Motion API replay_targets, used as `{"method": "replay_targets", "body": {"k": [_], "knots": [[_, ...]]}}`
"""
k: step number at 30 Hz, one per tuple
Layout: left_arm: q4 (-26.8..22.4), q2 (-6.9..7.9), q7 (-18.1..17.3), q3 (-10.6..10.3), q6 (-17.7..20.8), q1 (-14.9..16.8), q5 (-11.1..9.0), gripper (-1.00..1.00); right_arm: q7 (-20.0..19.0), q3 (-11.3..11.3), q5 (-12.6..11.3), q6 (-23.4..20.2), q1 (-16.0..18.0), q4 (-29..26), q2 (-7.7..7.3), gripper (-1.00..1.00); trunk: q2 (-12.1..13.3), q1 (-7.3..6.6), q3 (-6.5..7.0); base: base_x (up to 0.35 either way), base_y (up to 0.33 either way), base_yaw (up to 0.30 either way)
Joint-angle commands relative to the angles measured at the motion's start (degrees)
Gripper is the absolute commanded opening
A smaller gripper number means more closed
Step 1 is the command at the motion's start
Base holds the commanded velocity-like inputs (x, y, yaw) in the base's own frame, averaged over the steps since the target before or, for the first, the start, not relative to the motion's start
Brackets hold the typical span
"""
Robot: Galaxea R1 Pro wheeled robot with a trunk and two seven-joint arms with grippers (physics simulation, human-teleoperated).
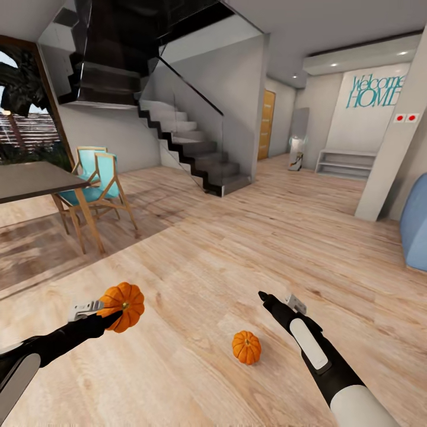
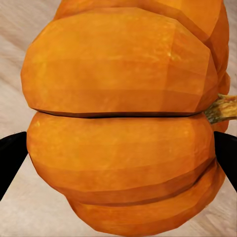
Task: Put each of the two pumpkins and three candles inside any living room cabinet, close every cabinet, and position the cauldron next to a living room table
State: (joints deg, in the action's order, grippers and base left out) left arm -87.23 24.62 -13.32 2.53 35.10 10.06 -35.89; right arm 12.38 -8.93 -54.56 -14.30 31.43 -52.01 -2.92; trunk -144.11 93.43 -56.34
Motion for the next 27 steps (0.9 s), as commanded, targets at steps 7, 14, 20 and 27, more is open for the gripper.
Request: {"method": "replay_targets", "body": {"k": [7,14,20,27], "knots": [[0.0,-0.01,-0.1,0.1,0.4,0.0,-0.3,-1.00,0.5,-0.2,-0.5,0.0,0.0,0.0,-0.07,1.00,-0.1,0.16,-1.61,0.000,0.000,0.000],[0.0,-0.01,-0.1,0.1,0.4,0.0,-0.3,-1.00,0.6,-0.2,-0.3,0.1,0.0,0.0,-0.07,1.00,-0.2,0.34,-3.17,0.000,0.000,0.000],[0.0,-0.02,-0.1,0.1,0.4,0.0,-0.3,-1.00,1.1,-0.2,-0.1,0.1,0.0,0.1,-0.07,1.00,-0.3,0.50,-4.49,0.000,0.000,0.000],[0.0,-0.01,-0.1,0.1,0.4,0.0,-0.3,-1.00,1.1,-0.2,-0.1,0.3,0.0,0.3,-0.07,1.00,-0.4,0.68,-6.05,0.000,0.000,0.000]]}}
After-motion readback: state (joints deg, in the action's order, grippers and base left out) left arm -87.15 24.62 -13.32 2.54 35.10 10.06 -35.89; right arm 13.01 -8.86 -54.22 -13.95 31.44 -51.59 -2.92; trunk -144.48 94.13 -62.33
